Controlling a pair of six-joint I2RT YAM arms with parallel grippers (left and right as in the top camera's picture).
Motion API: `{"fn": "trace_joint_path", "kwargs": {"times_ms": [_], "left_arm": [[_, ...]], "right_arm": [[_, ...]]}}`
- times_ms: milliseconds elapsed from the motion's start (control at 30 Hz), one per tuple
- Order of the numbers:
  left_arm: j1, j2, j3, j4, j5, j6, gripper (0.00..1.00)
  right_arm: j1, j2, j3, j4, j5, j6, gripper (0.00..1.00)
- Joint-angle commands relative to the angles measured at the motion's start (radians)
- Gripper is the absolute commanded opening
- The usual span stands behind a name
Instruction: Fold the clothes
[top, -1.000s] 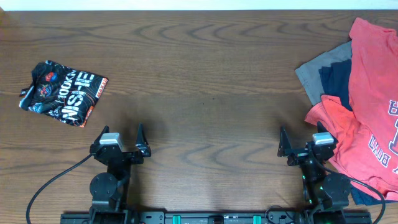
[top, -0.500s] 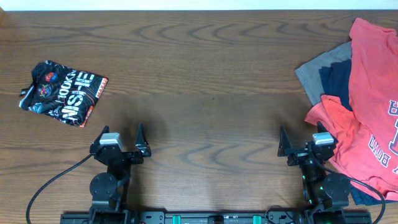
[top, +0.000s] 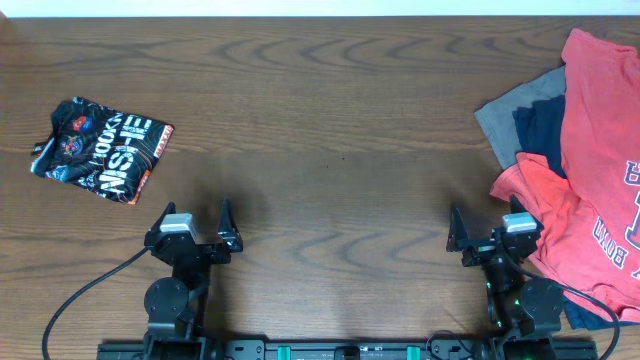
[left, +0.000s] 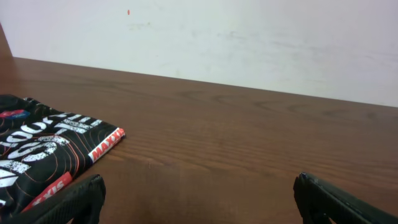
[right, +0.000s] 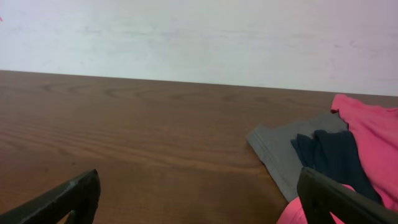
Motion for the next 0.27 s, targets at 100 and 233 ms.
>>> {"fn": "trace_joint_path", "kwargs": {"times_ms": [100,233], "left_arm": [[0.006,-0.005,-0.017,-0.041,-0.005,0.020,0.98],[0.006,-0.005,-0.017,-0.041,-0.005,0.020,0.98]], "right_arm": [[-0.010,-0.002,-0.001,-0.004,-0.004,-0.016,0.99],[-0.010,-0.002,-0.001,-0.004,-0.004,-0.016,0.99]]}}
